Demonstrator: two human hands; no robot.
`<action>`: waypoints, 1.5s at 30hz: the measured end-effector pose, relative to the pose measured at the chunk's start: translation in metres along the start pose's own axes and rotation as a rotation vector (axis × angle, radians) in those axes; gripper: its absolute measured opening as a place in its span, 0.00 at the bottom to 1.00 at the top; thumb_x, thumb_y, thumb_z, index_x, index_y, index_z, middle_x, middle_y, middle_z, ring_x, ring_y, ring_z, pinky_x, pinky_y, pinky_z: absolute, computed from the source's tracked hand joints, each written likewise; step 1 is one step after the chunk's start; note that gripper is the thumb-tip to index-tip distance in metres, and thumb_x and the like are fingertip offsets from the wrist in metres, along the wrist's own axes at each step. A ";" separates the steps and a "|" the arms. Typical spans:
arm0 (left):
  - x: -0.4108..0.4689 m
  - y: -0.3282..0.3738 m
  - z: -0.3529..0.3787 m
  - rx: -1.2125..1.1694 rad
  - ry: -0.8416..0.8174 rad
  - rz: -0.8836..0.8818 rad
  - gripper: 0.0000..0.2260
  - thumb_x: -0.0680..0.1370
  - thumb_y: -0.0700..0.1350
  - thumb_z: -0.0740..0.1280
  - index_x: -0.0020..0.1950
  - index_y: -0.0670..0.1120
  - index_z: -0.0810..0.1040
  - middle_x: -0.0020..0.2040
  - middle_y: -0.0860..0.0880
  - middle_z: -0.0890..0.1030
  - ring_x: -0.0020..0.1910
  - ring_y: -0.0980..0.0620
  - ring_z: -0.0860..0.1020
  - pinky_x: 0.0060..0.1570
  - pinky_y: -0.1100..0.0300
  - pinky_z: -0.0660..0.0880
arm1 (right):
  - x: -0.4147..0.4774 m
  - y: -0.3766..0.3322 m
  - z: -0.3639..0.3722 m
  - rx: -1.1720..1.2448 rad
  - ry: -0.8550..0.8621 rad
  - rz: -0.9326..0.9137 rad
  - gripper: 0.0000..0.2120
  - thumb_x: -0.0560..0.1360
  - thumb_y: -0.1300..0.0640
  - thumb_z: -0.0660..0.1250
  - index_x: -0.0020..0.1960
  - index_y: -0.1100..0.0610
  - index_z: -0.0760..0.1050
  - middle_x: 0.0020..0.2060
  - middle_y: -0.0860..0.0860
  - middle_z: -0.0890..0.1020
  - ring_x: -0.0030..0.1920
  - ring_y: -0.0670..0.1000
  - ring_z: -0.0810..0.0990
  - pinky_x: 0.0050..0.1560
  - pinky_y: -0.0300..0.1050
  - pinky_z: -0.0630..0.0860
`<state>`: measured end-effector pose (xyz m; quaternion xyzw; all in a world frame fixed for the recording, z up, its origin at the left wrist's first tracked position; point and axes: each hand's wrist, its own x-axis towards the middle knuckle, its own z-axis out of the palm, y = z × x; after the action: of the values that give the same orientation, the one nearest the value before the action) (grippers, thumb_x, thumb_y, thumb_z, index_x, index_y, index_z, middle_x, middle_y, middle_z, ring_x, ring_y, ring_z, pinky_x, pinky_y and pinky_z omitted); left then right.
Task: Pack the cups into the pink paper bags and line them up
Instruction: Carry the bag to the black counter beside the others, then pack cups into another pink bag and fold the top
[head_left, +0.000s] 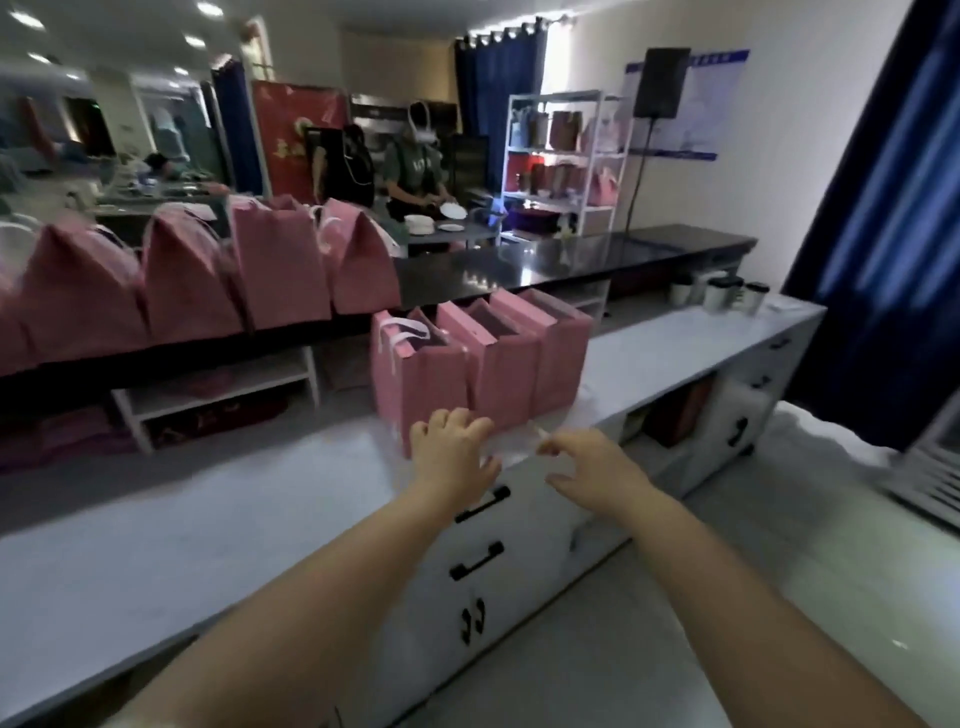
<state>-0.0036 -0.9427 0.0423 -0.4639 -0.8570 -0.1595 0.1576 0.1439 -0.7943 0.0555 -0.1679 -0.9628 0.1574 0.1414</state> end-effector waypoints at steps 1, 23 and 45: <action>0.007 0.012 0.017 -0.004 -0.026 0.020 0.19 0.75 0.58 0.63 0.64 0.55 0.75 0.60 0.52 0.75 0.60 0.46 0.70 0.53 0.52 0.63 | -0.006 0.021 0.004 -0.015 -0.019 0.041 0.17 0.74 0.57 0.70 0.62 0.53 0.76 0.59 0.51 0.78 0.62 0.52 0.73 0.62 0.46 0.70; 0.333 0.185 0.227 -0.363 -0.076 0.223 0.16 0.74 0.56 0.66 0.60 0.56 0.79 0.61 0.53 0.77 0.64 0.47 0.68 0.59 0.51 0.60 | 0.111 0.324 -0.031 -0.153 0.085 0.463 0.18 0.75 0.53 0.69 0.65 0.49 0.74 0.62 0.47 0.76 0.66 0.51 0.68 0.66 0.50 0.65; 0.472 0.136 0.266 -0.299 0.161 -0.426 0.13 0.72 0.51 0.73 0.54 0.50 0.82 0.50 0.52 0.82 0.50 0.47 0.78 0.50 0.48 0.77 | 0.401 0.447 -0.024 0.461 -0.056 0.018 0.14 0.77 0.59 0.64 0.60 0.47 0.75 0.53 0.42 0.78 0.53 0.41 0.74 0.48 0.31 0.69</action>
<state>-0.1660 -0.4091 0.0175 -0.2771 -0.8869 -0.3503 0.1178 -0.0859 -0.2413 0.0089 -0.1353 -0.9035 0.3788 0.1479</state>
